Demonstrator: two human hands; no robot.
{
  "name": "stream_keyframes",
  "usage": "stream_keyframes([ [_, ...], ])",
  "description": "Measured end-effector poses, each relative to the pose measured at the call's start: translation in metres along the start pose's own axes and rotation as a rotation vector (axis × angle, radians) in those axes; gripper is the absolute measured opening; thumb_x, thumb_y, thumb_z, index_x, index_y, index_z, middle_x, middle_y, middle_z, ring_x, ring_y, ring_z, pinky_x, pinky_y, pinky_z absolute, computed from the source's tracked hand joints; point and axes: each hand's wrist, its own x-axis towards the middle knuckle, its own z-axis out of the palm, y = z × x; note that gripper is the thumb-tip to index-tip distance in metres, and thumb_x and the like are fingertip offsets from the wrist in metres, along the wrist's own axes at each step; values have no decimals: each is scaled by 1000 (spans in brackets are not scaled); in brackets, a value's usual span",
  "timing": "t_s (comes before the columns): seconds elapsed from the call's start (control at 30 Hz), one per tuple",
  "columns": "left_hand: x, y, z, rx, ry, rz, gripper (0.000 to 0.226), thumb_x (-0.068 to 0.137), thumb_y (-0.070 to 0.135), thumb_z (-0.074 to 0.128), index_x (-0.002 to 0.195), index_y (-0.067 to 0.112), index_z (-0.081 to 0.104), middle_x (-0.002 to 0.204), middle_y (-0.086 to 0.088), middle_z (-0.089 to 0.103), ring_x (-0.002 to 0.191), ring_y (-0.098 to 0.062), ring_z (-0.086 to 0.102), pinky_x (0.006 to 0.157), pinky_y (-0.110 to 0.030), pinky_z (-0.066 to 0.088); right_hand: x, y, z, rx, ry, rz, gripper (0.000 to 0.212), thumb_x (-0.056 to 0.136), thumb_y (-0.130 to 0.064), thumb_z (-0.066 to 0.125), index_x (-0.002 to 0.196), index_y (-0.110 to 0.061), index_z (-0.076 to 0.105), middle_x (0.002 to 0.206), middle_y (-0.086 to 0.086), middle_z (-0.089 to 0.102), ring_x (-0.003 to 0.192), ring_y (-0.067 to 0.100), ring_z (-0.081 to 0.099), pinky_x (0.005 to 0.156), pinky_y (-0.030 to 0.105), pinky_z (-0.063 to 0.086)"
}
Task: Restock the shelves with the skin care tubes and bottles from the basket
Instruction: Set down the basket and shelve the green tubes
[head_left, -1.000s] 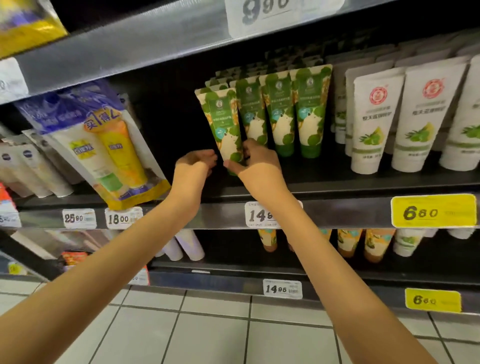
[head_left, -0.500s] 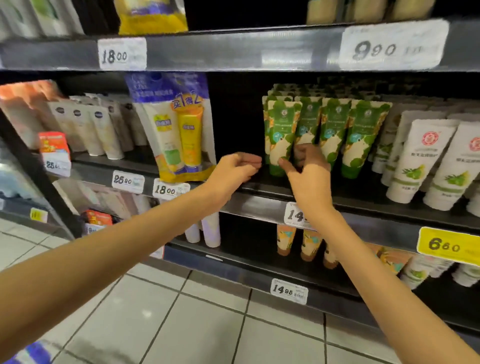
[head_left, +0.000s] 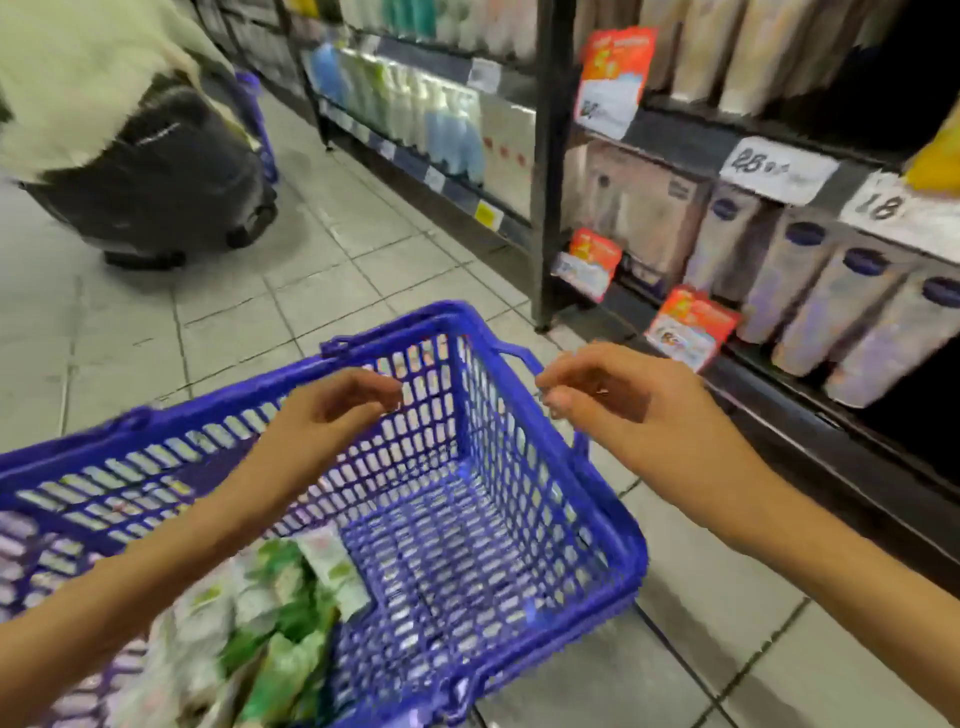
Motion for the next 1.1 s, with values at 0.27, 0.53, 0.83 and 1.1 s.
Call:
stream_keyframes([
  [0.27,-52,-138,-52,-23,122,-467,15,86,-6,54,96,-1,63,88,-9,63,70,1,59,67,-12,44,53,44,119,-273,-654,236,17,89,-14,58,96,-1,67,85,10,66,68,4,51,63,6,38],
  [0.53,-51,-171,-69,-475,280,-774,22,90,-1,48,75,10,60,60,1,64,58,-9,59,59,-18,42,85,100,226,-568,-1022,547,36,95,-21,49,97,13,59,114,30,59,76,32,54,57,27,38],
  [0.83,-58,-201,-70,614,-32,-763,24,90,22,48,69,10,51,74,-3,51,86,-25,57,60,-24,34,66,141,310,-693,-913,657,37,83,-32,66,72,-7,42,65,2,32,52,13,32,43,23,27],
  [1.1,-29,-219,-16,792,-142,-700,26,90,14,48,111,3,58,119,-13,57,107,-25,58,81,-26,46,62,132,275,-153,-658,1051,24,83,-3,61,100,-7,44,74,4,51,48,9,51,32,13,37],
])
